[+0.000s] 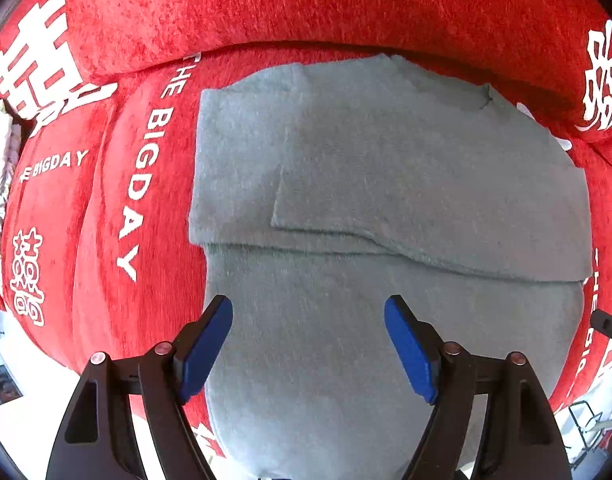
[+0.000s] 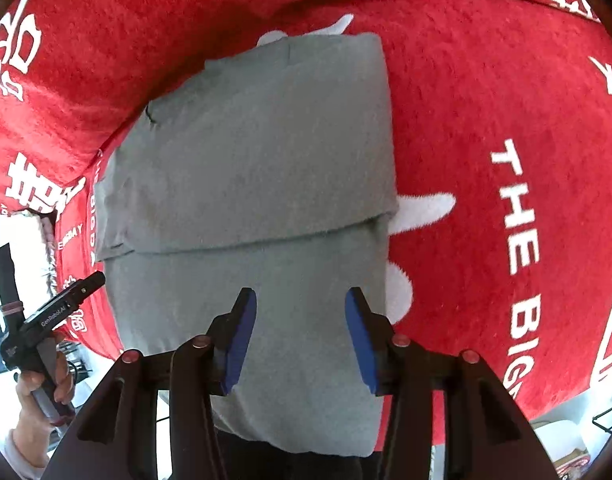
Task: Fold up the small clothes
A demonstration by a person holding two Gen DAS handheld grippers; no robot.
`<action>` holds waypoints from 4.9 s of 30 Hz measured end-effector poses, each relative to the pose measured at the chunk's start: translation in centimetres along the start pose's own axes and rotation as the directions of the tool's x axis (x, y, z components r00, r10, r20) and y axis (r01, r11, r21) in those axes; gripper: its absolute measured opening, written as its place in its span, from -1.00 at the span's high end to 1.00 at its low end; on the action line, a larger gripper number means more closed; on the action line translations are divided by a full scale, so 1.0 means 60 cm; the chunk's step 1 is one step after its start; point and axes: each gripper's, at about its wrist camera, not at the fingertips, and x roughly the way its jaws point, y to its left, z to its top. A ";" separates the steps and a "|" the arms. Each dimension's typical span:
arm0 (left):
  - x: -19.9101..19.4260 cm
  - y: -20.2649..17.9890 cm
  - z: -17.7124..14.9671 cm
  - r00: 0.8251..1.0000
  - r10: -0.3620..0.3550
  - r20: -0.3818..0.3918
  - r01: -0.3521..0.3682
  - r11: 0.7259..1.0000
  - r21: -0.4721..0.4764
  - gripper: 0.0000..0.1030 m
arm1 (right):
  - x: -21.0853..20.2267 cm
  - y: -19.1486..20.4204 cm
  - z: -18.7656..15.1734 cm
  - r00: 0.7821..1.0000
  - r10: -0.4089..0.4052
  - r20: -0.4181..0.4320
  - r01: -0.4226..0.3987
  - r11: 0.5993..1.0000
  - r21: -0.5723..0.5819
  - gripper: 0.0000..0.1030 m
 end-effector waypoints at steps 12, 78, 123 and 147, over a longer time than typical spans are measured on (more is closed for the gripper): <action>-0.011 0.005 -0.033 1.000 -0.001 -0.004 0.001 0.996 -0.085 -1.00 | -0.011 -0.001 -0.031 0.997 0.075 -0.032 -0.076 0.997 -0.018 -0.55; 0.143 0.102 -0.433 0.899 -0.369 -0.235 0.379 0.925 -0.003 0.81 | 0.184 -0.105 -0.391 0.933 0.326 -0.150 -0.284 0.926 0.247 0.83; 0.099 0.004 -0.041 0.996 -0.077 0.042 0.060 0.948 0.313 0.67 | 0.063 0.084 0.035 0.970 -0.224 0.094 0.242 0.926 -0.291 0.10; 0.070 0.019 0.215 0.965 -0.171 0.200 0.120 0.962 0.244 0.81 | -0.002 0.114 0.236 0.947 -0.200 0.253 0.256 0.943 -0.212 0.88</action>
